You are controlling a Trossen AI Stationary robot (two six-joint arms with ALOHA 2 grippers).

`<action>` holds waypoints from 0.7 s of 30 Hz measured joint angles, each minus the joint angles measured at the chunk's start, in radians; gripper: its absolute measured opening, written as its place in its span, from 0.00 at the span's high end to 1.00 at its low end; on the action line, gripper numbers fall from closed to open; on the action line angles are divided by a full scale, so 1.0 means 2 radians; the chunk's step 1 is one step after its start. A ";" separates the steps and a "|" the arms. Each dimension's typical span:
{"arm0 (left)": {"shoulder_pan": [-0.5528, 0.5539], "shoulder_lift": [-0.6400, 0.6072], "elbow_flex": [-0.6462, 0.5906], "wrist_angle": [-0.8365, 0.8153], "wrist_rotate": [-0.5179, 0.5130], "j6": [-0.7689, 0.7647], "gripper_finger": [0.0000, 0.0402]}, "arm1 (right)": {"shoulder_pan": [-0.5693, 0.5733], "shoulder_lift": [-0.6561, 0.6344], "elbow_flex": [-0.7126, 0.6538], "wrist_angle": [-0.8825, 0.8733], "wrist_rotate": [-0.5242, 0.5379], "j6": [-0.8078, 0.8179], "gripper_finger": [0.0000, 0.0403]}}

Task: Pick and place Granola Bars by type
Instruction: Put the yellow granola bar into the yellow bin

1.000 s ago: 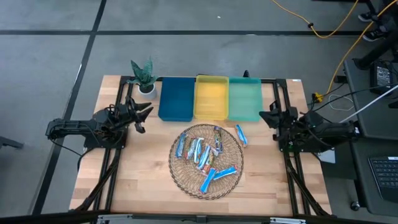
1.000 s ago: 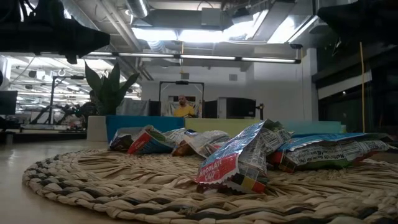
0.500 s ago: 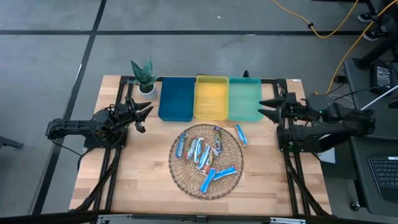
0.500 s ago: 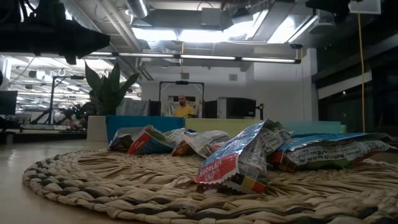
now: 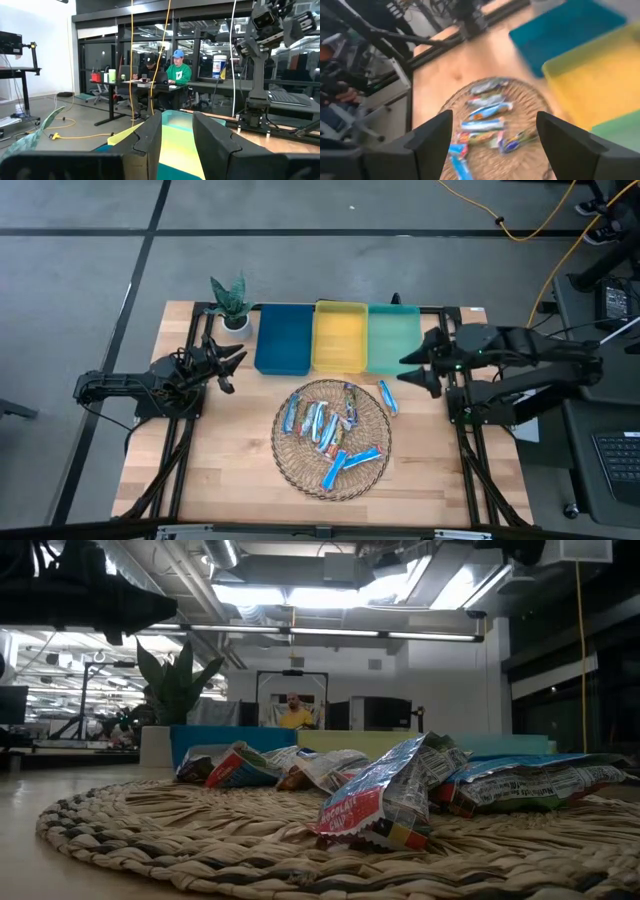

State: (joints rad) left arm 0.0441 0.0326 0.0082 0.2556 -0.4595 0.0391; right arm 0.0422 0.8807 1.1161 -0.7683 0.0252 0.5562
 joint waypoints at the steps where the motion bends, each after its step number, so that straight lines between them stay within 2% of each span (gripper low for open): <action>1: 0.000 0.000 0.000 -0.003 0.000 0.000 0.74 | 0.000 0.004 -0.003 0.001 -0.001 0.013 0.28; 9: 0.000 0.000 0.000 -0.050 0.000 -0.042 0.74 | 0.000 0.028 -0.035 -0.016 0.003 0.118 0.28; 21: 0.000 0.000 0.000 -0.063 0.000 -0.044 0.74 | -0.004 0.074 -0.110 -0.042 0.017 0.251 0.28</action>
State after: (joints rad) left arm 0.0441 0.0326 0.0082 0.1303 -0.4591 -0.0498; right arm 0.0333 1.0296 0.8958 -0.8520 0.0594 1.0574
